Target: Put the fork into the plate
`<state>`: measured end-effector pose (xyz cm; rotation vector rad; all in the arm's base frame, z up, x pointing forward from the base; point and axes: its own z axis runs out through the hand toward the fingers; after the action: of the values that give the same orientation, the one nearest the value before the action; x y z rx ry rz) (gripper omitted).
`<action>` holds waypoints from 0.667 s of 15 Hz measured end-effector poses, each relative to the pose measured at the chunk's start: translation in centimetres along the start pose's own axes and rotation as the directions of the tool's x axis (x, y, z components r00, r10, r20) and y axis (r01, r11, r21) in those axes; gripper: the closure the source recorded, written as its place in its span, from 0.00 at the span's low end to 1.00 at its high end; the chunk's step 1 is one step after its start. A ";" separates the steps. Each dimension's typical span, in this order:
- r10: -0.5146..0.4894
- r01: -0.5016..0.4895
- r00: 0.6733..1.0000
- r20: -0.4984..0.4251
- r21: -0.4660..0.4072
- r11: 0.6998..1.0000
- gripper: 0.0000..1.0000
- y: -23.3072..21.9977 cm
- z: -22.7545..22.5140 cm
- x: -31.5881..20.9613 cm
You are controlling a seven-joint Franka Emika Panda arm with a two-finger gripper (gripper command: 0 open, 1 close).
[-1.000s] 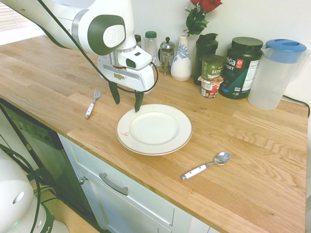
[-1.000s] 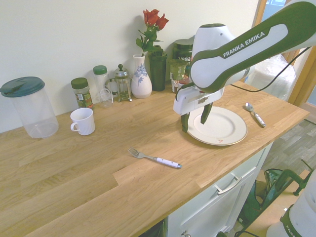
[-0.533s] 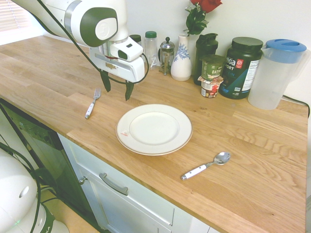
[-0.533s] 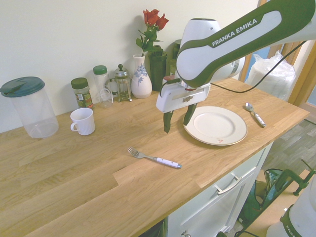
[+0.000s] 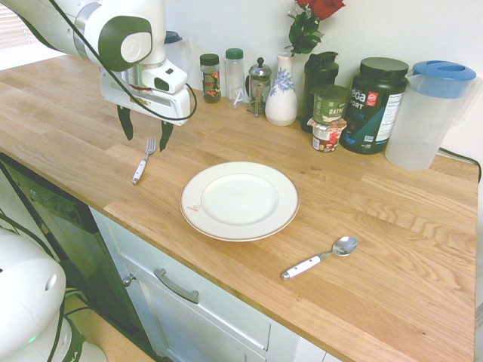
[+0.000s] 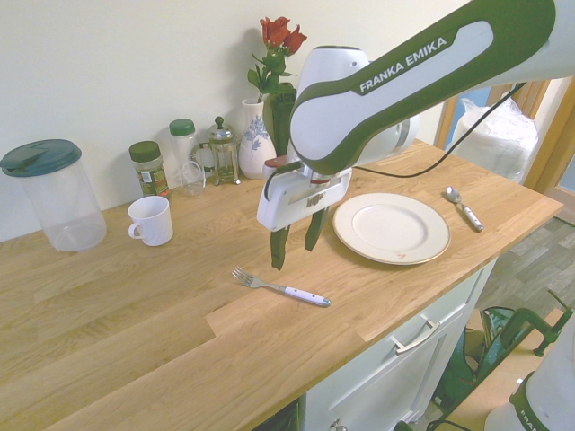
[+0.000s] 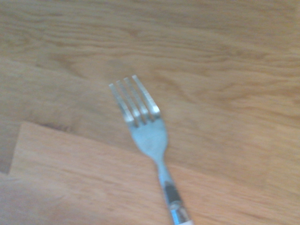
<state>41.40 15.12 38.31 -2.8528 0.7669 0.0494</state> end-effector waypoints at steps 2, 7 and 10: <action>-0.062 0.062 0.997 0.036 -0.010 0.998 0.00 -0.7 -0.2 -0.6; -0.179 0.186 0.980 0.087 -0.083 0.979 0.00 -0.6 0.8 -1.0; -0.216 0.225 0.972 0.090 -0.114 0.968 0.00 -0.9 1.7 -1.7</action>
<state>40.45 17.05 36.94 -3.0138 0.4416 0.1797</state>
